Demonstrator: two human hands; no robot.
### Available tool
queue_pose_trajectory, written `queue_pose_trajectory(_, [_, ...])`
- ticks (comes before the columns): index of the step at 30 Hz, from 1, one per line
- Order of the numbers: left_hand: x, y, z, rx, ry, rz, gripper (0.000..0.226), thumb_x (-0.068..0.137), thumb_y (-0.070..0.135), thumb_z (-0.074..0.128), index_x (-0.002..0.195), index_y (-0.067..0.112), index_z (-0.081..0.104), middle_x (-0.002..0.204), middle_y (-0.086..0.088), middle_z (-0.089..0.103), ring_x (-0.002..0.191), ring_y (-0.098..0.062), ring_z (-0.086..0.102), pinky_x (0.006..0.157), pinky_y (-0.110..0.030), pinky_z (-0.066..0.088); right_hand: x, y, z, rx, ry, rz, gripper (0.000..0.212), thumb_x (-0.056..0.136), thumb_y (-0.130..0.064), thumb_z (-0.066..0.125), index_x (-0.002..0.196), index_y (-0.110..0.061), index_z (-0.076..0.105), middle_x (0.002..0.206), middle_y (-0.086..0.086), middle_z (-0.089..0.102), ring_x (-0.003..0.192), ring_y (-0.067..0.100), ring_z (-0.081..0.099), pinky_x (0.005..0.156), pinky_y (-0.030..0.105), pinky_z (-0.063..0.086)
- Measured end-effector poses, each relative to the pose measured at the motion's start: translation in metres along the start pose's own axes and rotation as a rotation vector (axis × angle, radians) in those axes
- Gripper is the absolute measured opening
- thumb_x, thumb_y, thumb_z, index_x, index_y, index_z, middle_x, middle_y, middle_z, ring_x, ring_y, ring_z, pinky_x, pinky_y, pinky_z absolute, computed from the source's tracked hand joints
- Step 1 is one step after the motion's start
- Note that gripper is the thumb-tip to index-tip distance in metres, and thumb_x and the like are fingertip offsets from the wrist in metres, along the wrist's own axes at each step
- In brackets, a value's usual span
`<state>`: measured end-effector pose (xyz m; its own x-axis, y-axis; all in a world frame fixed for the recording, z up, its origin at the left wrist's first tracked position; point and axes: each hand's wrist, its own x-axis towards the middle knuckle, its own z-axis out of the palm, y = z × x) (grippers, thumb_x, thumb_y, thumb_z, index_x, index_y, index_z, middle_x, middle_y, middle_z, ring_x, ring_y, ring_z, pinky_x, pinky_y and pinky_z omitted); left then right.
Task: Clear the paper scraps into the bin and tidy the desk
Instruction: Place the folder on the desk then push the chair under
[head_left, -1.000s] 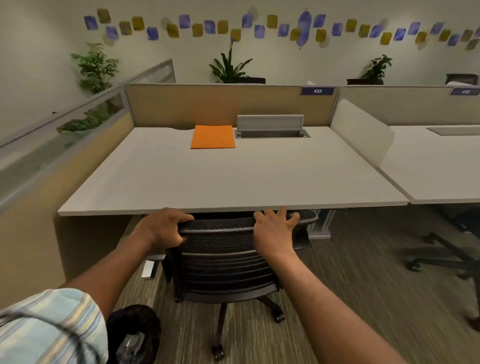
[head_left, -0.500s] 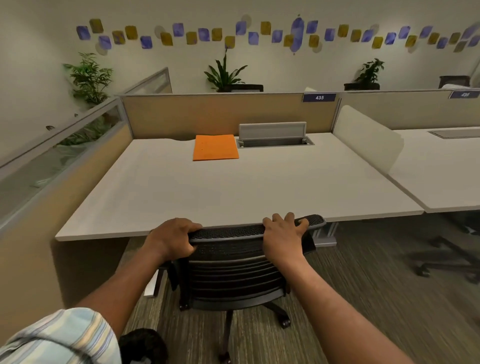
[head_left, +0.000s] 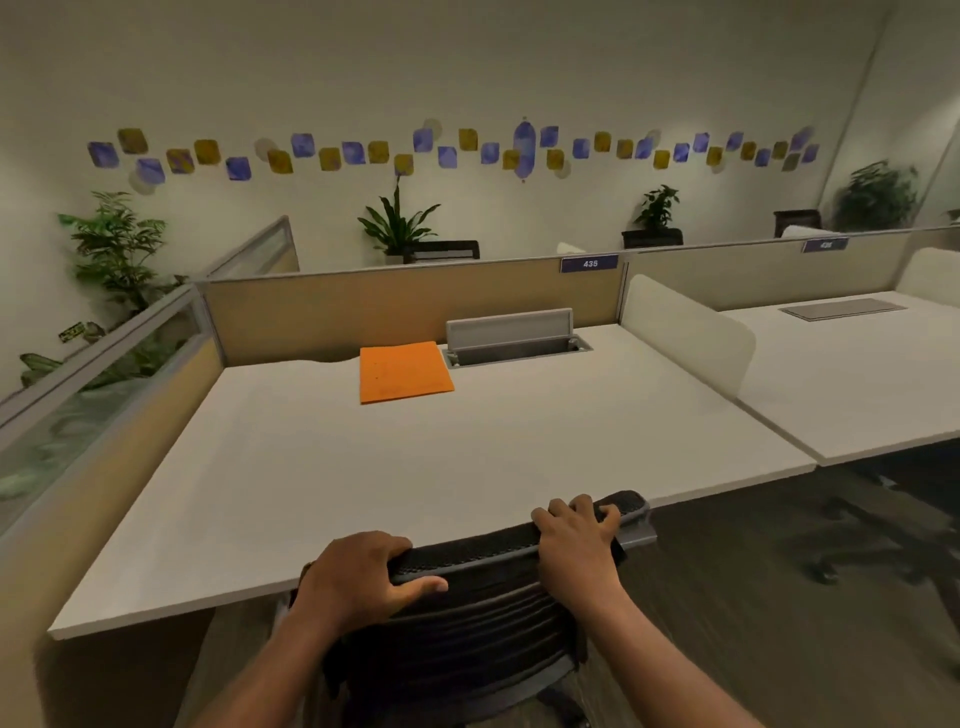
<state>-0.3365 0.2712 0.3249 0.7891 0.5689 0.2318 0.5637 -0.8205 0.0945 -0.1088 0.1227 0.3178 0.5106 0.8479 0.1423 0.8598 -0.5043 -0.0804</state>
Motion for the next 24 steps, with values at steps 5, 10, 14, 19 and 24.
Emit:
queue_pose_trajectory(5, [0.008,-0.010,0.005,0.007,0.027,-0.001,0.084,0.060,0.098,0.024,0.075,0.022,0.058,0.062,0.005,0.058,0.057,-0.006,0.053,0.052,-0.021,0.040,0.009,-0.007,-0.002,0.018,-0.009,0.011,0.039,0.075,-0.007,0.043,0.106,-0.029,0.050,0.110,-0.004,0.052,0.116,0.025,0.036,0.099,0.056,0.016])
queue_pose_trajectory(10, [0.021,-0.024,0.010,0.006,0.012,0.001,0.086,0.059,0.098,0.022,0.078,0.022,0.058,0.066,0.005,0.060,0.061,-0.005,0.053,0.057,-0.025,0.044,0.023,-0.012,-0.001,0.010,-0.022,0.016,0.040,0.075,-0.009,0.044,0.110,-0.028,0.049,0.113,-0.003,0.052,0.118,0.026,0.036,0.098,0.056,0.015])
queue_pose_trajectory(14, [0.027,-0.031,0.012,-0.018,0.003,-0.011,0.087,0.055,0.099,0.026,0.084,0.024,0.060,0.070,0.008,0.061,0.065,-0.003,0.053,0.060,-0.023,0.043,0.027,-0.014,0.009,0.005,0.014,0.023,0.041,0.071,-0.009,0.047,0.107,-0.028,0.050,0.110,-0.005,0.051,0.116,0.026,0.037,0.097,0.055,0.015])
queue_pose_trajectory(19, [0.024,-0.026,0.009,-0.074,0.001,-0.035,0.084,0.057,0.098,0.028,0.089,0.030,0.064,0.080,0.013,0.065,0.075,-0.001,0.056,0.065,-0.019,0.043,0.026,-0.013,0.015,0.031,0.021,0.034,0.039,0.074,-0.007,0.045,0.104,-0.031,0.049,0.112,-0.007,0.050,0.118,0.024,0.035,0.097,0.055,0.013])
queue_pose_trajectory(24, [0.026,-0.024,0.004,-0.127,0.001,-0.123,0.093,0.062,0.095,0.016,0.118,0.034,0.059,0.112,0.018,0.065,0.102,0.000,0.056,0.083,-0.016,0.039,0.031,-0.013,0.011,0.047,-0.070,0.020,0.032,0.080,-0.019,0.046,0.109,-0.033,0.047,0.120,-0.008,0.048,0.124,0.024,0.033,0.098,0.059,0.013])
